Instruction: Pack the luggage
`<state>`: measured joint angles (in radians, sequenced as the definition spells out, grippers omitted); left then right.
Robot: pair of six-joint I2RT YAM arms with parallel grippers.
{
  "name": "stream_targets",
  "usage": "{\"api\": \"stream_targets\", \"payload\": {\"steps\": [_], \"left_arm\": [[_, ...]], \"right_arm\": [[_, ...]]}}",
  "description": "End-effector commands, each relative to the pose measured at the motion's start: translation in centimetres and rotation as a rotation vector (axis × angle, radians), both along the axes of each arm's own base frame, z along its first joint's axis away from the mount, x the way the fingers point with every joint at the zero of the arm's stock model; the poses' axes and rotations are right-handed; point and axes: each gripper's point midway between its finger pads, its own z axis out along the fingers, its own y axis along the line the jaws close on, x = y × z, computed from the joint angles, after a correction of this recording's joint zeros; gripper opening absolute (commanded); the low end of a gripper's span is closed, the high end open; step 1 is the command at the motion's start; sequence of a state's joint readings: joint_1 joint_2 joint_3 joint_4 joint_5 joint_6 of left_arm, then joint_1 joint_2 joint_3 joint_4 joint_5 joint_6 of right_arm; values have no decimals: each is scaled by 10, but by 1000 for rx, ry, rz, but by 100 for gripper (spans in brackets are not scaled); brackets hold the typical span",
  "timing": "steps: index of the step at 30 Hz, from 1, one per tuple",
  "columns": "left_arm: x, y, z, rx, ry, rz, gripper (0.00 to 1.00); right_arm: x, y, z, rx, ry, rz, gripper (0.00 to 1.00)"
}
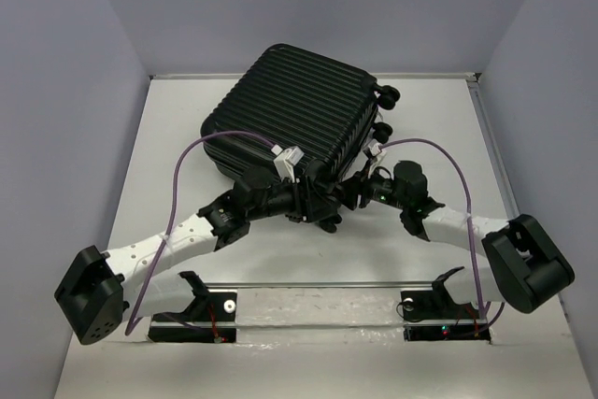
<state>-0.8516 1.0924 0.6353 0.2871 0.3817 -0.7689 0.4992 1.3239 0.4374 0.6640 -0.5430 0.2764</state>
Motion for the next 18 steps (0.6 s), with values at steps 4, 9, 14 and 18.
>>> {"api": "stream_targets", "payload": {"steps": [4,9,14,18], "left_arm": [[12,-10,31,-65,-69,15,60],[13,-11,34,-66,-79,13,59],[14,-12,32,-61,-78,10,59],[13,-12,33,-64,-77,13,59]], "right_arm": [[9,16,22,40,-78,62,55],[5,7,18,28,-68,20,73],[11,6,22,9,-85,3,73],[19,4,16,-10,-81,-27,72]]}}
